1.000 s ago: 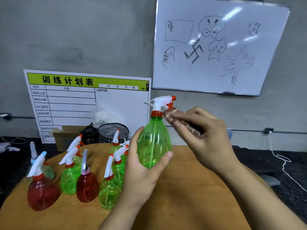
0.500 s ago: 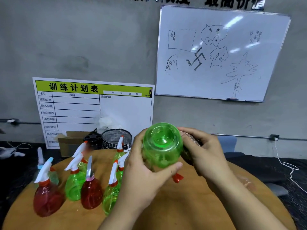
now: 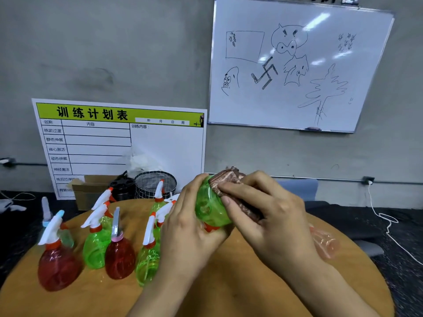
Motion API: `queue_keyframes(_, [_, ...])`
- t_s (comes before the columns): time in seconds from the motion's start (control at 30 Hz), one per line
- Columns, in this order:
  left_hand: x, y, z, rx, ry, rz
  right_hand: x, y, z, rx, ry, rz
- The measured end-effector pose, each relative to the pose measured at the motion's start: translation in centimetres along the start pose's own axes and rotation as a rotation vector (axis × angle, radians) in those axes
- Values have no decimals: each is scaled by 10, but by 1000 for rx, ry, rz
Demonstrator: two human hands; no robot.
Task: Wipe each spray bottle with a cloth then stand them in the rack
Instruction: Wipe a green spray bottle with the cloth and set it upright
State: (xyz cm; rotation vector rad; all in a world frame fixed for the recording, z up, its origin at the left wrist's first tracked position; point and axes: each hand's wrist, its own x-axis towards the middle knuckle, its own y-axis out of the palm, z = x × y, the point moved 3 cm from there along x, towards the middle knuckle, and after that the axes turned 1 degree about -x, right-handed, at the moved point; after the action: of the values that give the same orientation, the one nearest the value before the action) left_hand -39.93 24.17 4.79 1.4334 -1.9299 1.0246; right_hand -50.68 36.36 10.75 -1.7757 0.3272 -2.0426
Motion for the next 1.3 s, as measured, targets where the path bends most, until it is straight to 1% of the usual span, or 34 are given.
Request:
queue_keyframes(0.13, [3, -3, 7, -7, 5, -12, -6, -1, 3, 5, -97, 77])
queue_keyframes(0.2, [4, -4, 14, 7, 10, -3, -10, -5, -3, 1, -106, 114])
queue_keyframes(0.27, [3, -5, 19, 18, 7, 5, -13, -9, -11, -22, -66, 118])
queue_keyframes(0.43, [-5, 7, 21, 68, 0, 86, -13, -6, -20, -94, 76, 25])
queue_keyframes(0.53, [-10, 13, 23, 46, 11, 96, -14, 5, -11, -34, 78, 45])
queue_keyframes(0.63, [-12, 9, 28, 38, -8, 87, -20, 11, -5, 35, 23, 130])
queue_keyframes(0.73, [-17, 2, 40, 26, -55, 87, -30, 11, -10, 51, -18, 214])
queue_keyframes(0.8, [-22, -1, 46, 40, -70, 93, -35, 8, -17, 27, 1, 211])
queue_keyframes(0.97, [-44, 5, 50, 81, -72, 145, -38, 15, -22, -91, 85, 143])
queue_keyframes(1.07, [-56, 7, 51, 68, -55, 160, -47, 31, -10, -43, 39, 195])
queue_keyframes(1.2, [-67, -3, 67, 56, -118, 148, -69, 42, -2, 51, -39, 320])
queue_keyframes(1.3, [-75, -12, 79, 83, -137, 144, -78, 42, -9, 5, -25, 323])
